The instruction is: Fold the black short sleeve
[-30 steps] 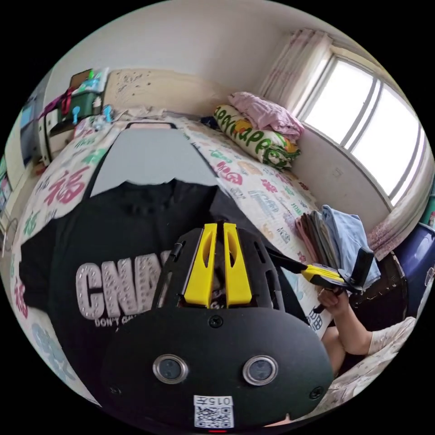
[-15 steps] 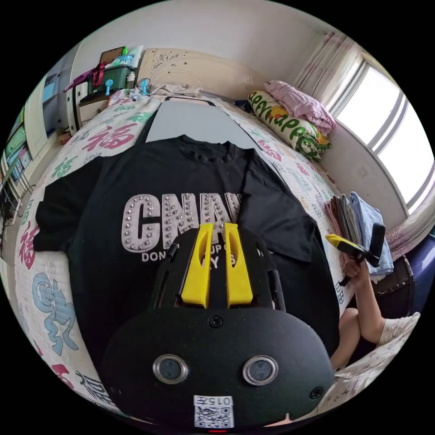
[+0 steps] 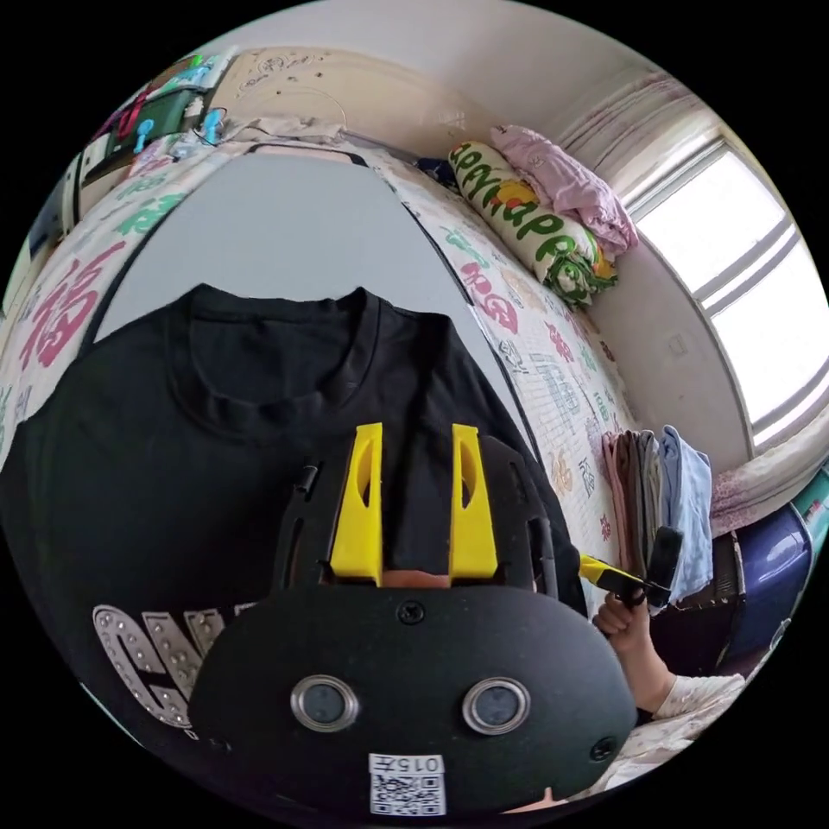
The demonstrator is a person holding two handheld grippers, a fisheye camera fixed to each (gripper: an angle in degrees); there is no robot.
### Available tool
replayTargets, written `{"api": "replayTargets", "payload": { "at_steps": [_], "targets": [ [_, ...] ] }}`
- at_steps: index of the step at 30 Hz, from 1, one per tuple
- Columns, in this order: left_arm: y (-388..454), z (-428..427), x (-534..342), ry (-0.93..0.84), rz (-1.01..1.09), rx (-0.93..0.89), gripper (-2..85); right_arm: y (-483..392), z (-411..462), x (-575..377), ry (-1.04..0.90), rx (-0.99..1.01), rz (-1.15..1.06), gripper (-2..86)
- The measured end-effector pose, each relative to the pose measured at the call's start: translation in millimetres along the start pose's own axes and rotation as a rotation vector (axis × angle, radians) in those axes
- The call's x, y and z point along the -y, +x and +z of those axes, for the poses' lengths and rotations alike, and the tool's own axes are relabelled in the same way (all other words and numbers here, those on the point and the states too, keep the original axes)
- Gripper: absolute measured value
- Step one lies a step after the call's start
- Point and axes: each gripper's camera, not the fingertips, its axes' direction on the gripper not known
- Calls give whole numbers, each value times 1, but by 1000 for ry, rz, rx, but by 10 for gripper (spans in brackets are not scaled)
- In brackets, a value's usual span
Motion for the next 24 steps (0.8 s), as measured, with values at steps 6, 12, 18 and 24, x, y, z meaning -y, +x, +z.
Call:
{"api": "replayTargets", "payload": {
  "at_steps": [6, 12, 18, 24],
  "targets": [
    [28, 45, 38, -69, 109, 99, 39, 31, -2, 14, 41, -1, 70, 10],
    [47, 75, 70, -49, 155, 131, 11, 55, 5, 18, 65, -29, 72, -3],
    [56, 114, 98, -100, 155, 161, 18, 86, 9, 18, 111, -82, 80, -1],
    [57, 93, 62, -62, 237, 120, 53, 73, 35, 4, 107, -135, -154, 52]
  ]
}}
